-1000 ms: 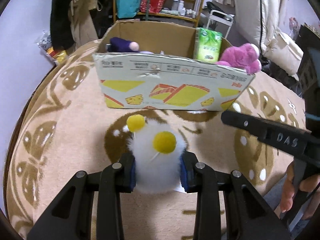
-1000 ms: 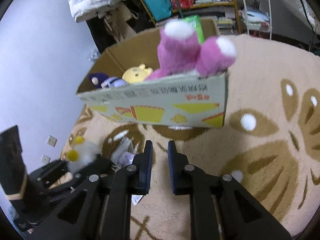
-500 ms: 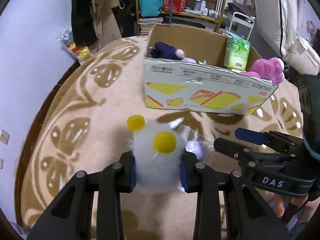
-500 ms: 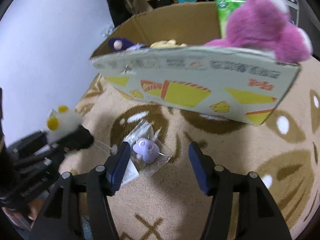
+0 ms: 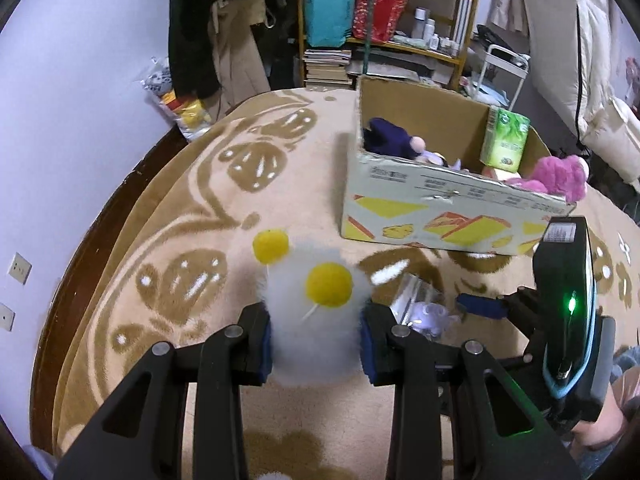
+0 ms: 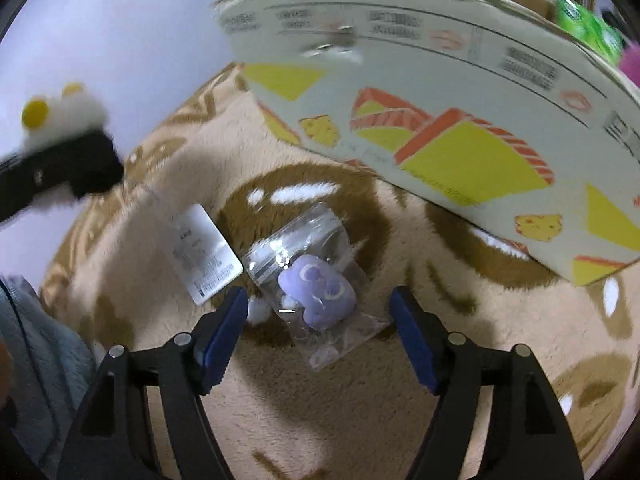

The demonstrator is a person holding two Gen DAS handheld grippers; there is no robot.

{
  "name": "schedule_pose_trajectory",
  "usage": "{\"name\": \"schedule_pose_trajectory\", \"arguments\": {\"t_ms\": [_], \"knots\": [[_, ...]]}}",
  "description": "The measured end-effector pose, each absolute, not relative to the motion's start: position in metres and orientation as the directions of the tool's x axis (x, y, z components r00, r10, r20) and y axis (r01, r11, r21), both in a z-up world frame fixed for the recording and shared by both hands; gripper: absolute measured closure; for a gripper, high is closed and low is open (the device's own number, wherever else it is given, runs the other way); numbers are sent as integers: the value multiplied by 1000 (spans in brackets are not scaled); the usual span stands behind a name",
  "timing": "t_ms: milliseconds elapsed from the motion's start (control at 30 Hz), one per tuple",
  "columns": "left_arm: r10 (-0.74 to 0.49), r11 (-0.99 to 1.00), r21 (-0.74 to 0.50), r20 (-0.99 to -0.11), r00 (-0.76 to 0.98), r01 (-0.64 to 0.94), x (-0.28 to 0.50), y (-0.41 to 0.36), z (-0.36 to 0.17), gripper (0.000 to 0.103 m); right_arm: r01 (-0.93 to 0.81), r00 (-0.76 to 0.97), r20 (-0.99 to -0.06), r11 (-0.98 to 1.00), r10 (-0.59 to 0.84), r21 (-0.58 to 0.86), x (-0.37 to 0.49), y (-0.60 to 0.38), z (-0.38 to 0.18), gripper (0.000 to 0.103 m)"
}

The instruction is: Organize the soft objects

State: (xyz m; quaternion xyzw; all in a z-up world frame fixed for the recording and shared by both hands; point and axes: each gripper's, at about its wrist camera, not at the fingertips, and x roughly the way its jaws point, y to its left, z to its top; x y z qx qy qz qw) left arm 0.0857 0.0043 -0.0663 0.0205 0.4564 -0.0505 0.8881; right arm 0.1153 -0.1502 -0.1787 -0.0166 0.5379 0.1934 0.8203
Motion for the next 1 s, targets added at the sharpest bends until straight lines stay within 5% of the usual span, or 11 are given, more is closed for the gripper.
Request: {"name": "schedule_pose_trajectory", "arguments": {"t_ms": [67, 233, 1000], "knots": [[-77, 995, -22, -809, 582, 101, 86, 7, -65, 71, -349, 352, -893, 924, 281, 154, 113, -146, -179, 23], [-75, 995, -23, -805, 589, 95, 86, 9, -64, 71, -357, 384, -904, 933, 188, 43, 111, -143, -181, 52], [-63, 995, -6, -793, 606, 95, 82, 7, -60, 71, -330, 442, -839, 927, 317, 177, 95, -167, -140, 53]]}}
